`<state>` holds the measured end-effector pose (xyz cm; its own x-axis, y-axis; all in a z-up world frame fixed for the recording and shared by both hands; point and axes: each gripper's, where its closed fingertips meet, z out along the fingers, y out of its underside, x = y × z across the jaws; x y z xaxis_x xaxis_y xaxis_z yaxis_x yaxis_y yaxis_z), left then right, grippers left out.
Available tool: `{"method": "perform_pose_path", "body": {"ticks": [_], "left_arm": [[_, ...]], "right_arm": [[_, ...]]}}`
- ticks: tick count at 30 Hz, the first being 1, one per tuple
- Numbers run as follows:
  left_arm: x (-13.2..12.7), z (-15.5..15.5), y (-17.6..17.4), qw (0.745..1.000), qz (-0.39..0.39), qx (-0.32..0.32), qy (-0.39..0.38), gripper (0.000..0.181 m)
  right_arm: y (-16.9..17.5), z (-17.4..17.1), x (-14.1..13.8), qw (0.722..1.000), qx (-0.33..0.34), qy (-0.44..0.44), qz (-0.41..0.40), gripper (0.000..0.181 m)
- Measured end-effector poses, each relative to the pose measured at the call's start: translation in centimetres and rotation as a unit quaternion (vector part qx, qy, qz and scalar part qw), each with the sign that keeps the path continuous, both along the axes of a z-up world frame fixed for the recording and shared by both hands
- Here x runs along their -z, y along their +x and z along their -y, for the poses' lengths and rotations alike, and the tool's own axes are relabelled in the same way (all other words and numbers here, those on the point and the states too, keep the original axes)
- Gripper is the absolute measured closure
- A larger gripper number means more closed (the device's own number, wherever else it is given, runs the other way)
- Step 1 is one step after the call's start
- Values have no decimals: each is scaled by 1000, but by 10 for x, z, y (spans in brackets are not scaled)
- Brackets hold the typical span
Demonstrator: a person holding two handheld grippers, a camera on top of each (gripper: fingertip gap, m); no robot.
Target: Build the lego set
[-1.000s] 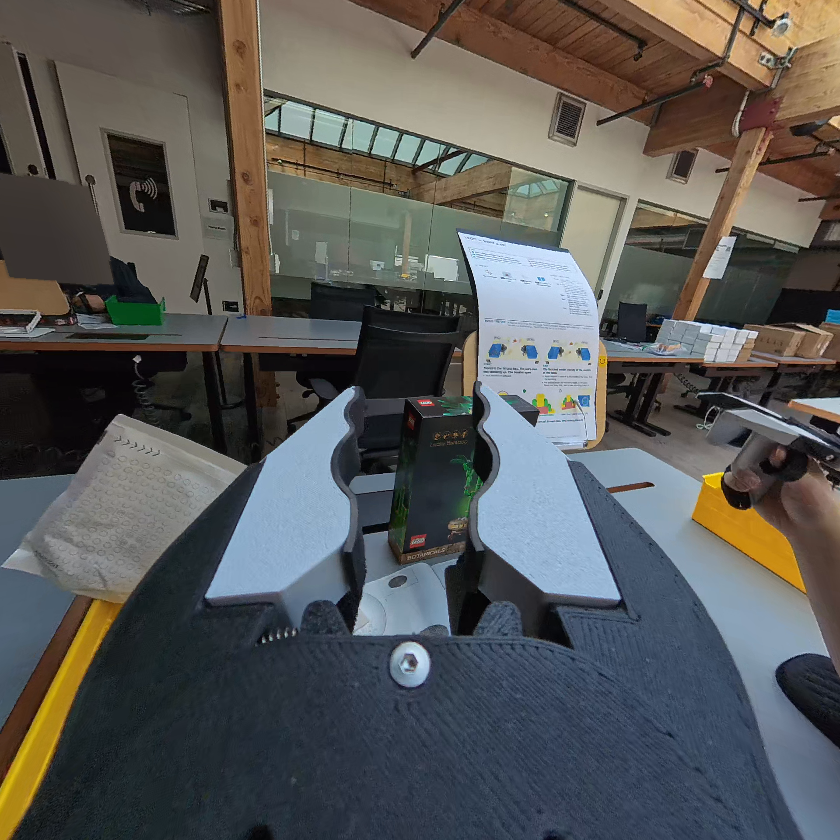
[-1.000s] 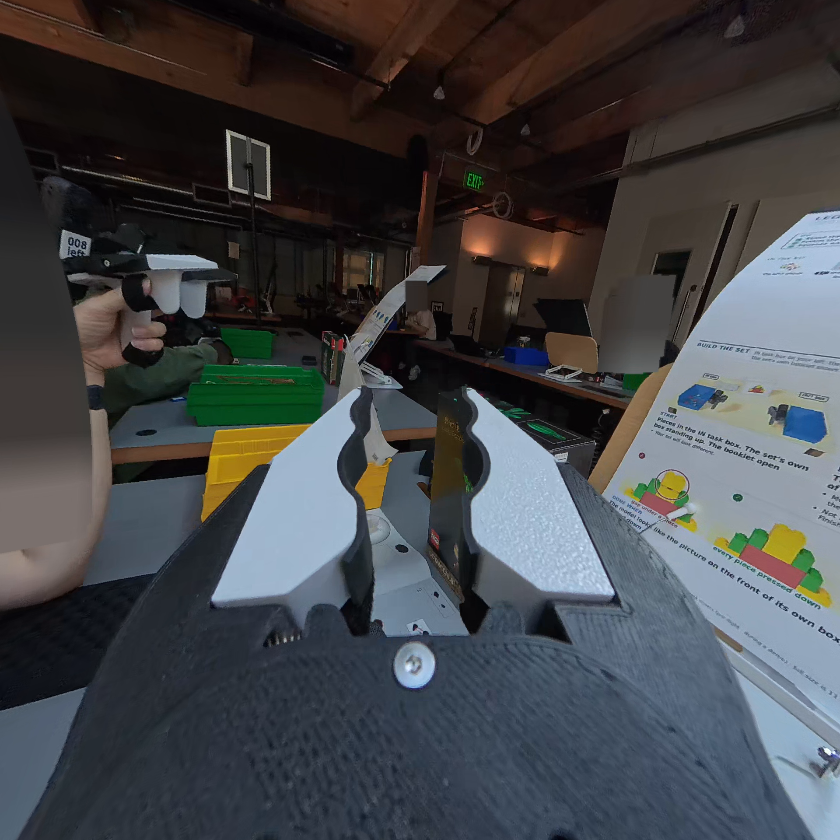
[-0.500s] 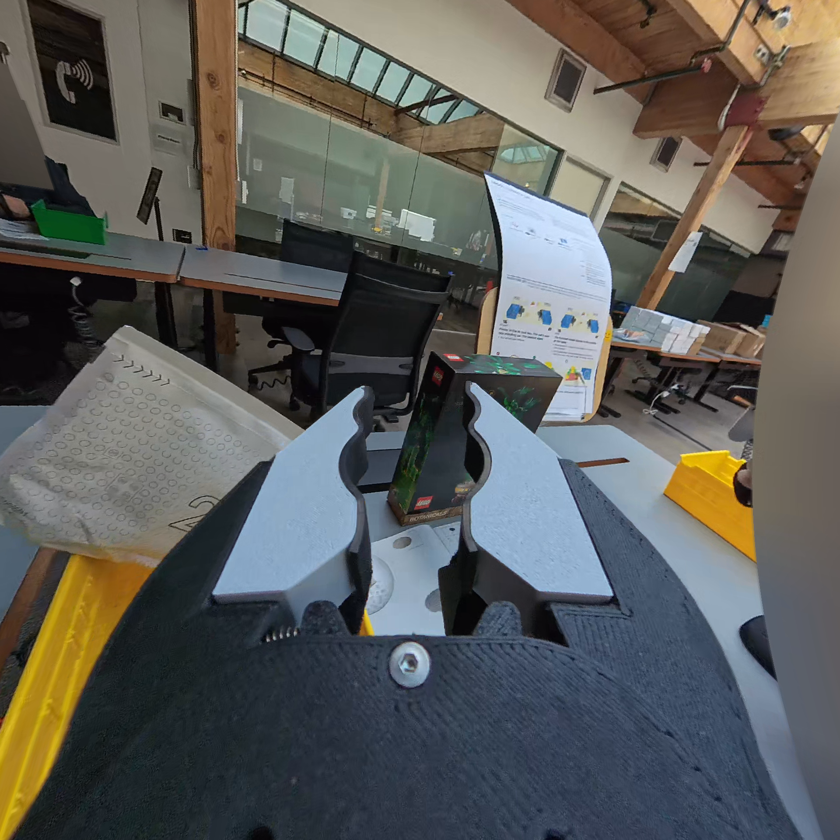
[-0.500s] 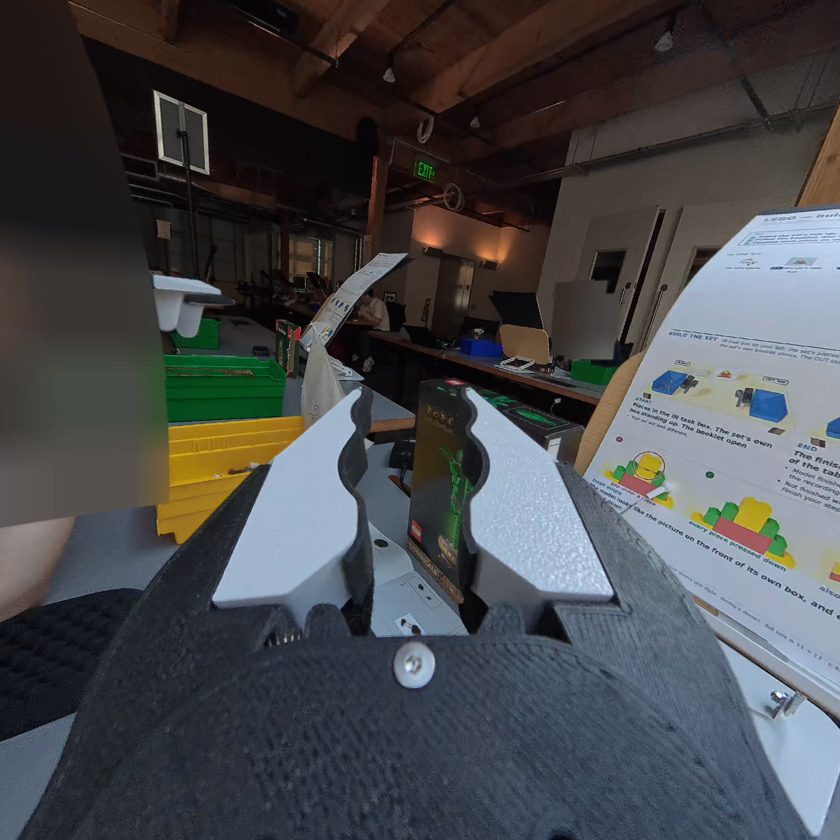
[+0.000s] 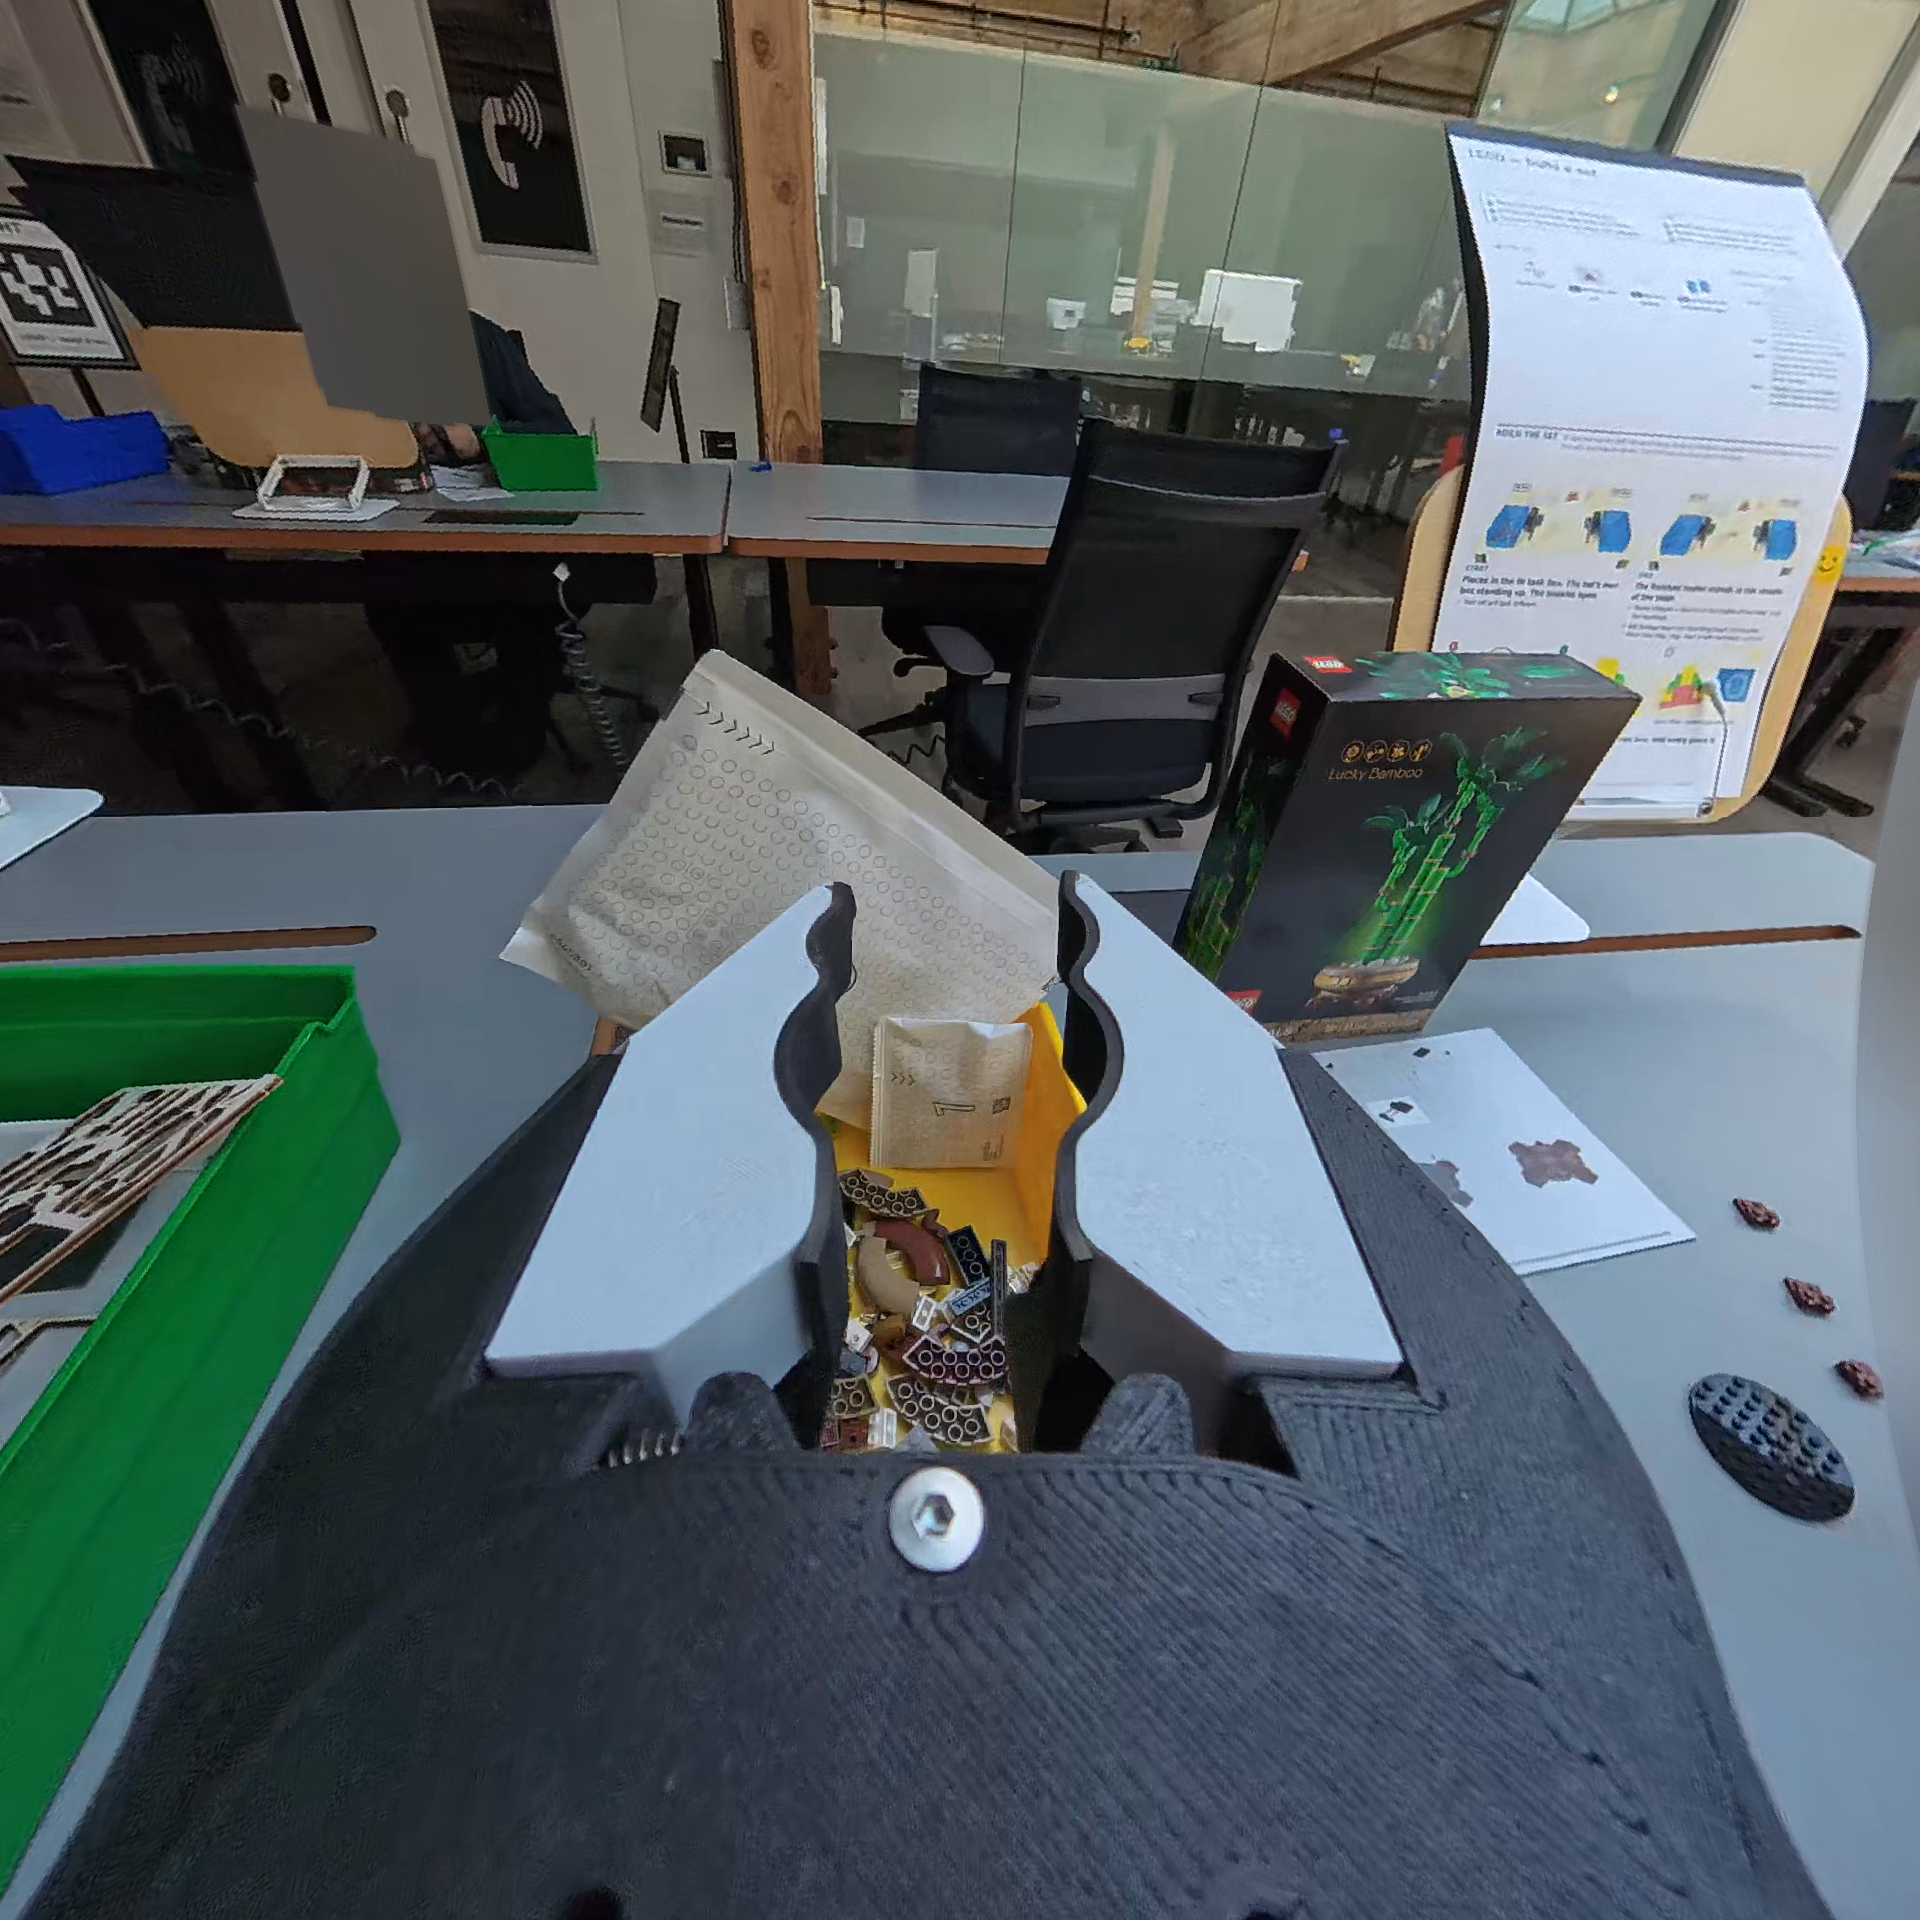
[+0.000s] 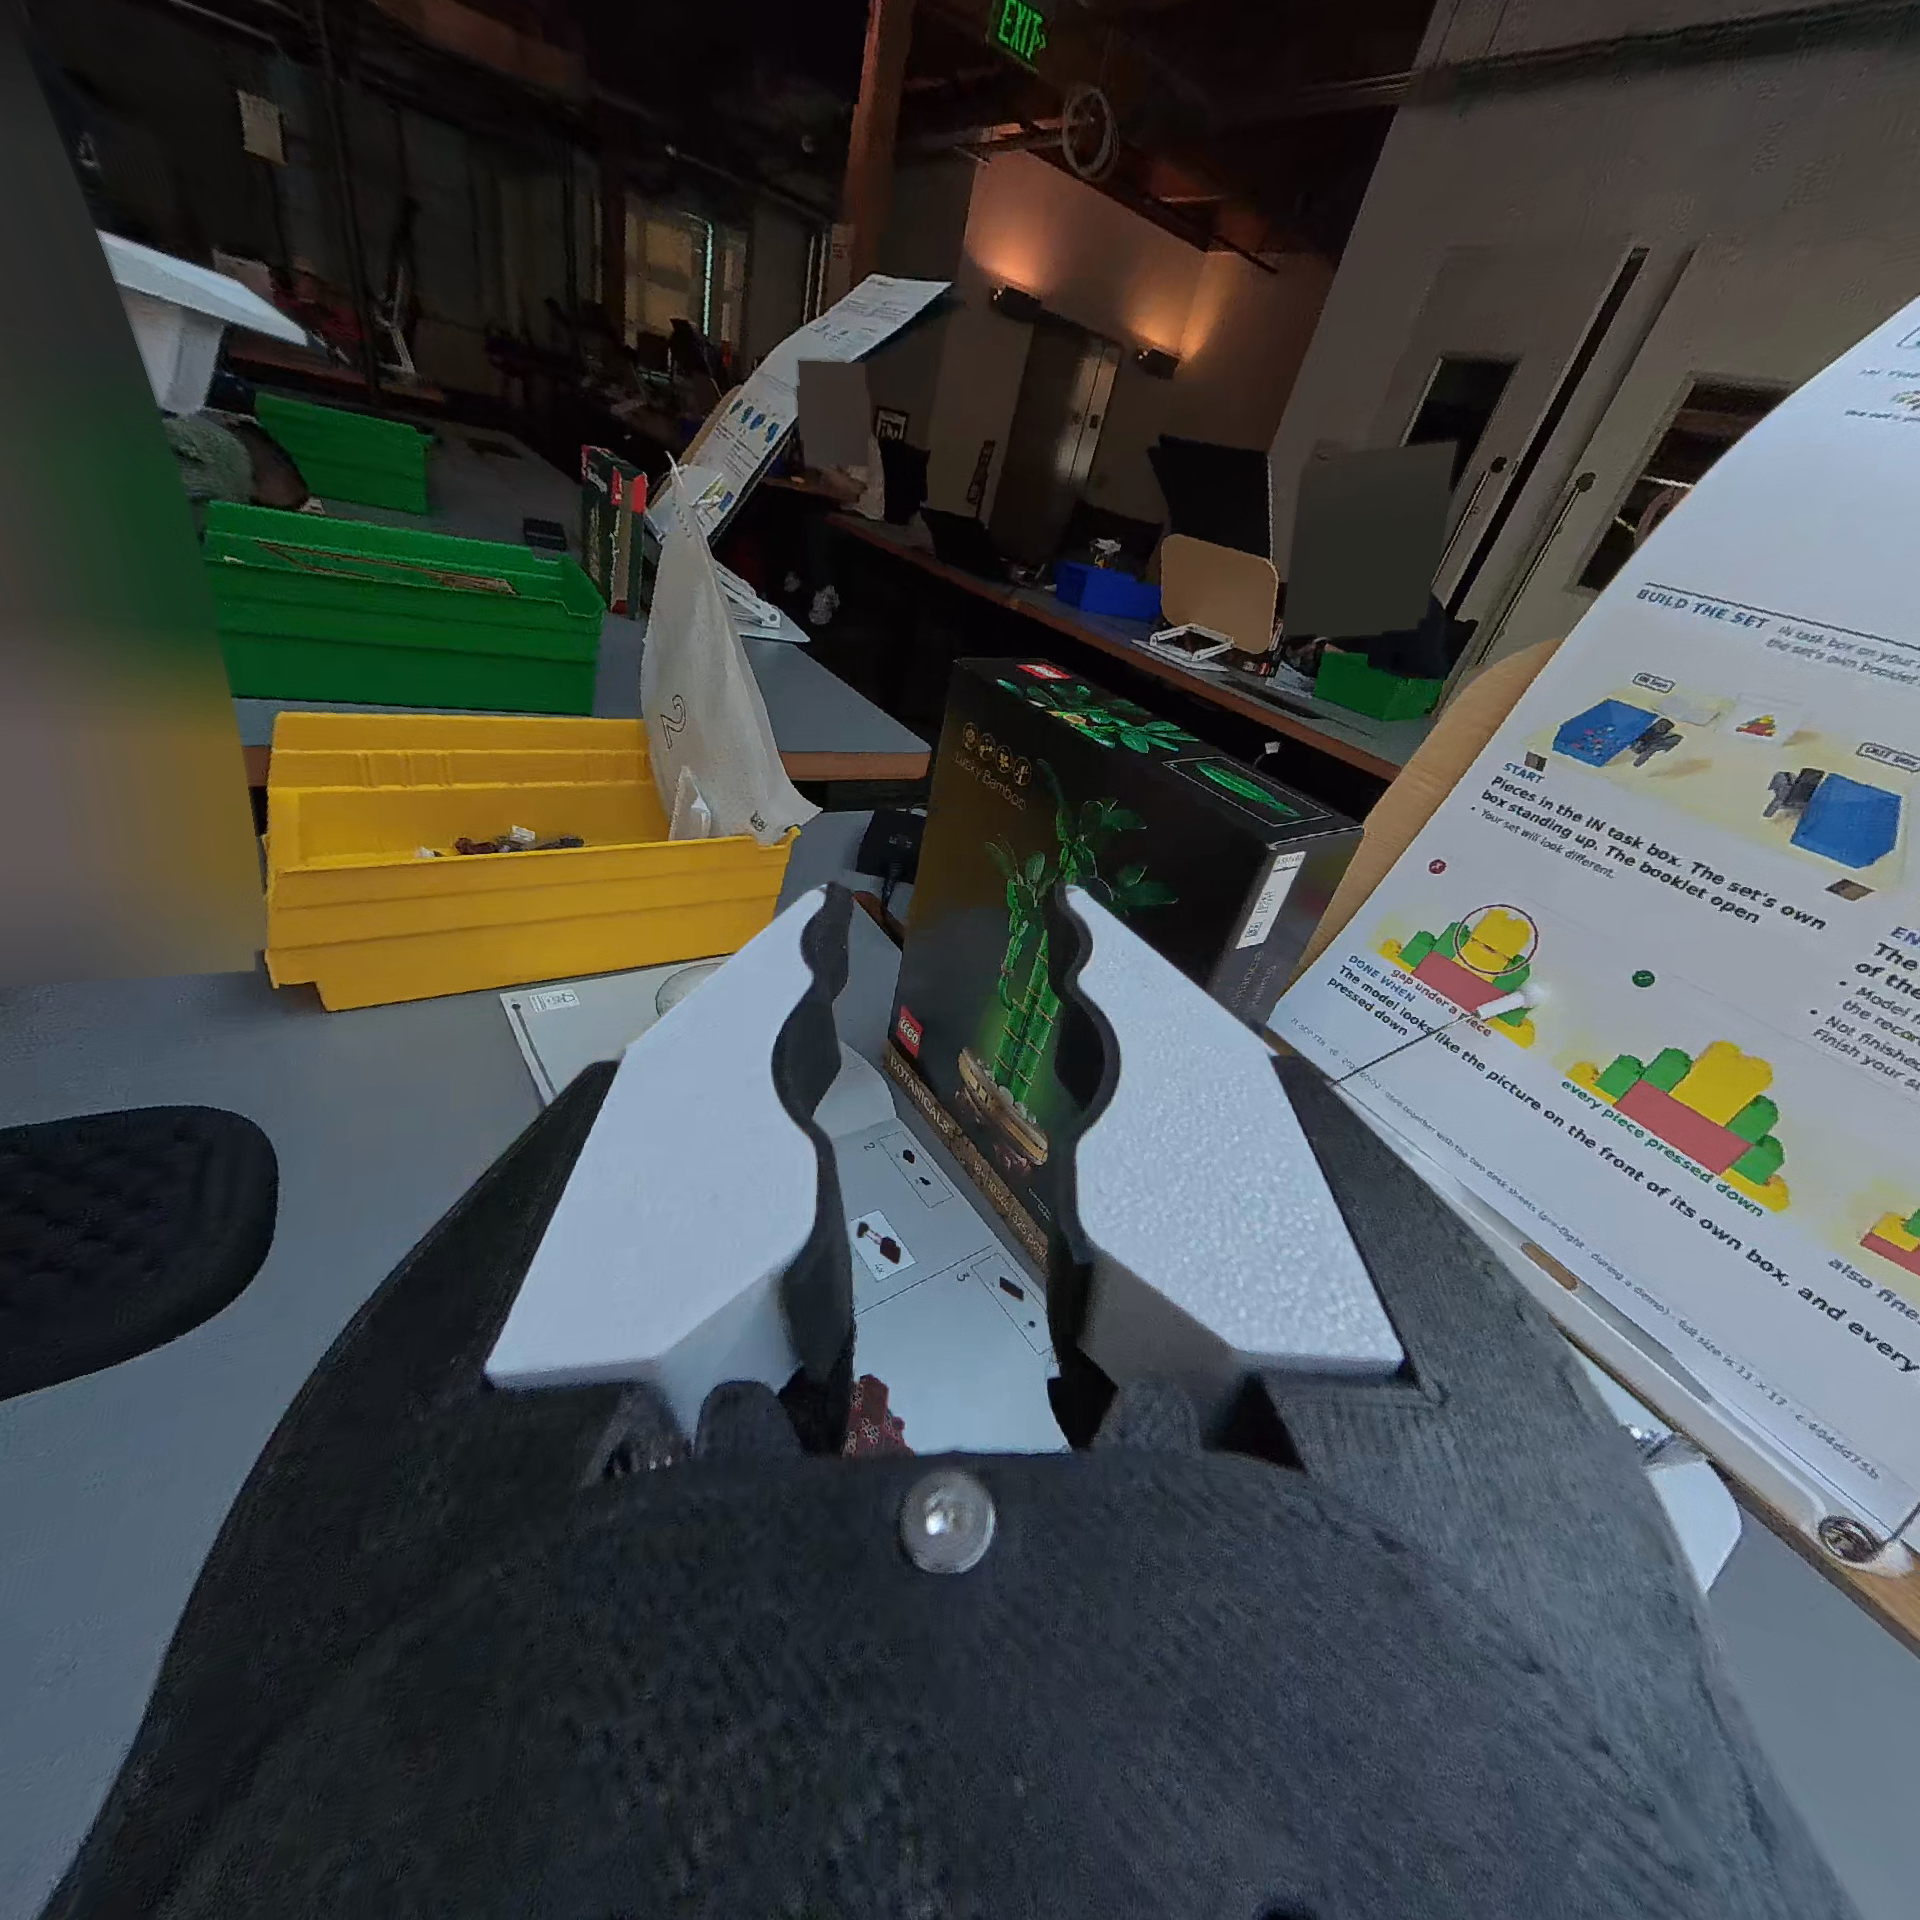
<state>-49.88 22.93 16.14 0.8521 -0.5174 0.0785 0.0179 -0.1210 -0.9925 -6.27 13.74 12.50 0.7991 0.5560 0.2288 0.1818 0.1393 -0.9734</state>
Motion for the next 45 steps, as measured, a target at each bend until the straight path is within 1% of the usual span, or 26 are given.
{"method": "perform_pose_path", "body": {"ticks": [2, 6, 13, 15, 17, 18, 19, 21, 22, 23, 24, 25, 26, 28, 30, 32, 35, 37, 40, 41, 45], "left_arm": [[-9, -3, -2, 1000, 22, 0, 13, 144], [-4, -4, 8, 1000, -8, 15, 11, 140], [-1, -6, 20, 999, -27, 31, 13, 140], [12, -4, 23, 997, -50, 61, -4, 139], [37, -1, 24, 990, -85, 91, -60, 143], [52, -1, 22, 984, -116, 99, -89, 142], [65, -2, 19, 976, -157, 101, -110, 143], [92, -4, 16, 956, -232, 106, -143, 155], [108, -1, 19, 942, -263, 128, -165, 151], [127, 3, 23, 923, -296, 160, -188, 148], [148, 8, 22, 897, -338, 191, -212, 143], [167, 8, 16, 869, -387, 204, -232, 136], [183, 3, 7, 845, -432, 199, -245, 135], [205, -9, 3, 812, -483, 200, -259, 141], [218, -15, 13, 800, -486, 235, -260, 139], [231, -11, 19, 787, -475, 274, -283, 136], [248, -7, 16, 768, -478, 284, -319, 126], [260, 2, 14, 746, -482, 292, -356, 117], [272, 8, 13, 716, -514, 287, -374, 118], [274, 7, 13, 710, -527, 282, -372, 115], [285, 4, 9, 688, -558, 274, -375, 118]], "right_arm": [[-2, 0, 0, 1000, -1, 1, 4, 144], [-2, 1, 1, 1000, 0, 2, 13, 144], [-1, 2, 2, 1000, 0, 3, 11, 144], [-1, 1, 4, 1000, 3, -1, 17, 143], [0, 1, 5, 1000, 6, -1, 25, 143], [-1, 1, 5, 1000, 5, 0, 29, 143], [-1, 1, 6, 1000, 5, 0, 31, 144], [-3, -1, 6, 999, 2, -1, 32, 144], [-4, -1, 7, 999, 0, -3, 33, 144], [-5, -1, 9, 999, -2, -6, 35, 143], [-5, -1, 10, 999, -2, -8, 39, 143], [-5, 0, 10, 999, -3, -7, 42, 143], [-6, 0, 10, 999, -4, -5, 44, 143], [-7, 2, 10, 999, -11, -6, 44, 144], [-8, 3, 10, 999, -15, -6, 45, 143], [-7, 4, 12, 999, -20, -10, 46, 143], [-8, 5, 17, 998, -33, -20, 45, 143], [-8, 4, 24, 998, -37, -32, 48, 143], [-6, 2, 33, 996, -37, -46, 67, 143], [-5, 2, 34, 996, -36, -47, 71, 143], [-5, 5, 30, 996, -37, -43, 69, 143]]}}
